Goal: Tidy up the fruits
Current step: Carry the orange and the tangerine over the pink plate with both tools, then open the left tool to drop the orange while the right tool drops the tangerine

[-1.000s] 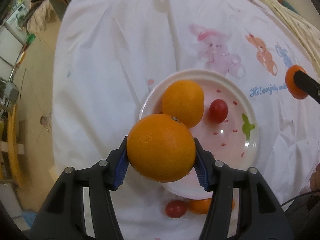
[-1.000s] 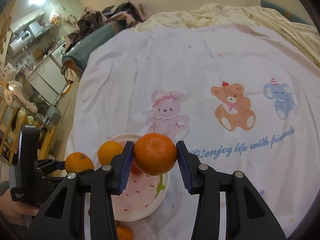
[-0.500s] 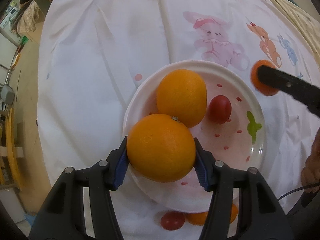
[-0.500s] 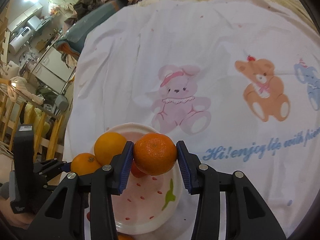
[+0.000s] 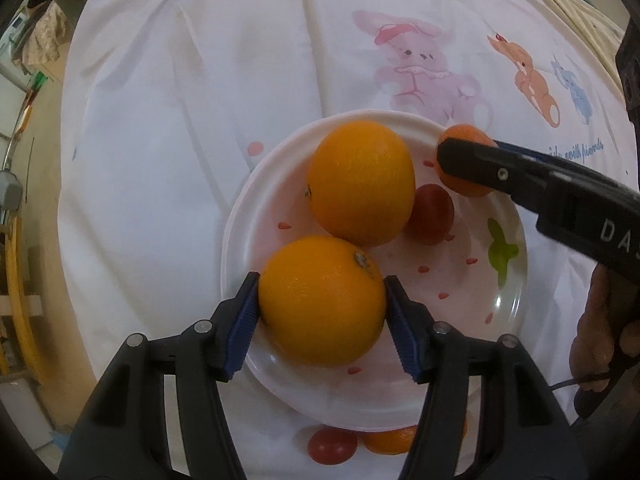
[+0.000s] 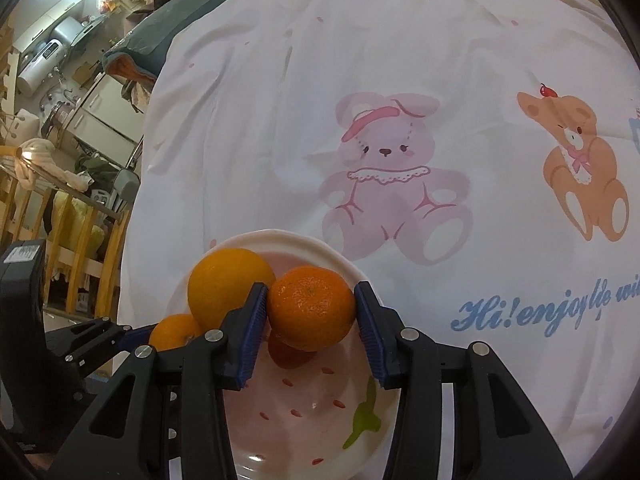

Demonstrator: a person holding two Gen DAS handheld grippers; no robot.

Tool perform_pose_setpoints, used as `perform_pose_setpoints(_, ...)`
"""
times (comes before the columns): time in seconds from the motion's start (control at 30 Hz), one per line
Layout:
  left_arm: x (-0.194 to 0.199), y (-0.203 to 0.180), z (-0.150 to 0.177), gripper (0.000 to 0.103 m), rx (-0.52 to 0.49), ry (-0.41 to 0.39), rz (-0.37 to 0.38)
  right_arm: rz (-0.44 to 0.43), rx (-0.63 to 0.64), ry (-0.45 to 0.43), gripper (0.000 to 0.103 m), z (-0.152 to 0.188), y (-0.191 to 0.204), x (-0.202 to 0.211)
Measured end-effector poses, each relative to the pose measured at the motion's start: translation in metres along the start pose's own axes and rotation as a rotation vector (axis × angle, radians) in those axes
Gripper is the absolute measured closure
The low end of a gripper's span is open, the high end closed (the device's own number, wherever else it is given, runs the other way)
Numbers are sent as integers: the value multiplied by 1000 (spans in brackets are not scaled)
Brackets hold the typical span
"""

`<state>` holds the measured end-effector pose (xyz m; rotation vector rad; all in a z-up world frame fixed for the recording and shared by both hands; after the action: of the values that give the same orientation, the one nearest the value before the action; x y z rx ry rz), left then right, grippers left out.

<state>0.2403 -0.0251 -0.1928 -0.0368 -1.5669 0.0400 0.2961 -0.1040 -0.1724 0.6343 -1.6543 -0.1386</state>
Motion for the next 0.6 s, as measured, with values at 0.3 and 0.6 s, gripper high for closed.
perform_pose_setpoints(0.3, 32, -6, -11, 17, -49, -128, -36, 32, -13, -30, 36, -1, -8, 14)
perform_pose_setpoints(0.6, 40, 4, -10, 17, -7, -163, -33, 54, -32, -72, 36, 2, -16, 37)
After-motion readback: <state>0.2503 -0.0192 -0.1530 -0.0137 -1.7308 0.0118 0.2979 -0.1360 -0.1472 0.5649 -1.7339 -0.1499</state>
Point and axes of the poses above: each gripper's, at about its wrist camera, not at the fingertips, and x roughly against the way its jaws point, y to its left, z to its underside, the point moved 10 cm from there along -x, roughly the way its jaws point, and after that the axes turned 10 degrees about y, right-handed, at the moved point
